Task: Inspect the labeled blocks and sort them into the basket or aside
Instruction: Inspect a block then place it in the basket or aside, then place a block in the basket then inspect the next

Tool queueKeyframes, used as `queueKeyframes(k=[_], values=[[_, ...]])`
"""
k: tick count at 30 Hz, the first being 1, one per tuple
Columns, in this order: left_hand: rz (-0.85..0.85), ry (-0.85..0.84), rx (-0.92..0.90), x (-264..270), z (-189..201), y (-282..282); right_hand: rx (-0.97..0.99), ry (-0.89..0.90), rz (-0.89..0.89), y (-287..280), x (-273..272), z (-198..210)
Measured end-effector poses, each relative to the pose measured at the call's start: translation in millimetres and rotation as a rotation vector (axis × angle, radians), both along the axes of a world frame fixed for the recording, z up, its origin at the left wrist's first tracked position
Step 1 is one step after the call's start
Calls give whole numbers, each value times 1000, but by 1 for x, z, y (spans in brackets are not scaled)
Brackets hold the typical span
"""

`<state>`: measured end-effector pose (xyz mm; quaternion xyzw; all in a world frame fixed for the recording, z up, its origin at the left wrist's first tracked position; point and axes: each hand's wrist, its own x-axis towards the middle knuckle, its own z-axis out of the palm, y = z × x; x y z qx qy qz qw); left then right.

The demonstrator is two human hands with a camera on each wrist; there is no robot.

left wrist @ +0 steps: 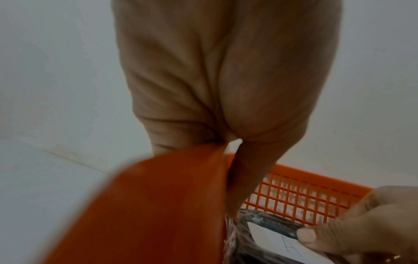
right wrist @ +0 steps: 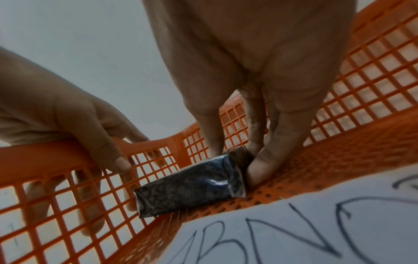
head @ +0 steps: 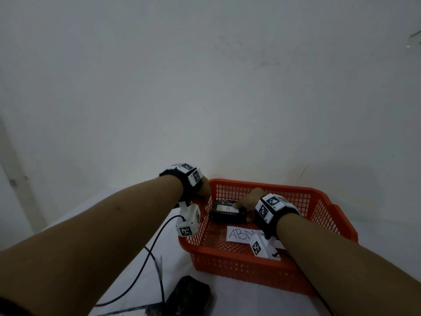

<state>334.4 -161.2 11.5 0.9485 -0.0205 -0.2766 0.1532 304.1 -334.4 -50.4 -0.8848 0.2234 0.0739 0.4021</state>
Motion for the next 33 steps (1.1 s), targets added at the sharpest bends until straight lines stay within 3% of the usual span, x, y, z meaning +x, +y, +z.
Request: queueKeyframes(k=[8,15,20,27,33], values=[[-13,-112,-78,-18,34,-3,-284,-94,127,-11,-25,61],[-138,-604,-88,-36,73,9,-519,-231,206,-9,-91,116],[-227,-799,-184,-84,79,28,-566,-288,276,4,-155,129],[-341,-830,-135,-170,58,66,-595,-353,344,35,-237,125],[-417,-773,-92,-236,27,99,-561,-416,444,64,-285,92]])
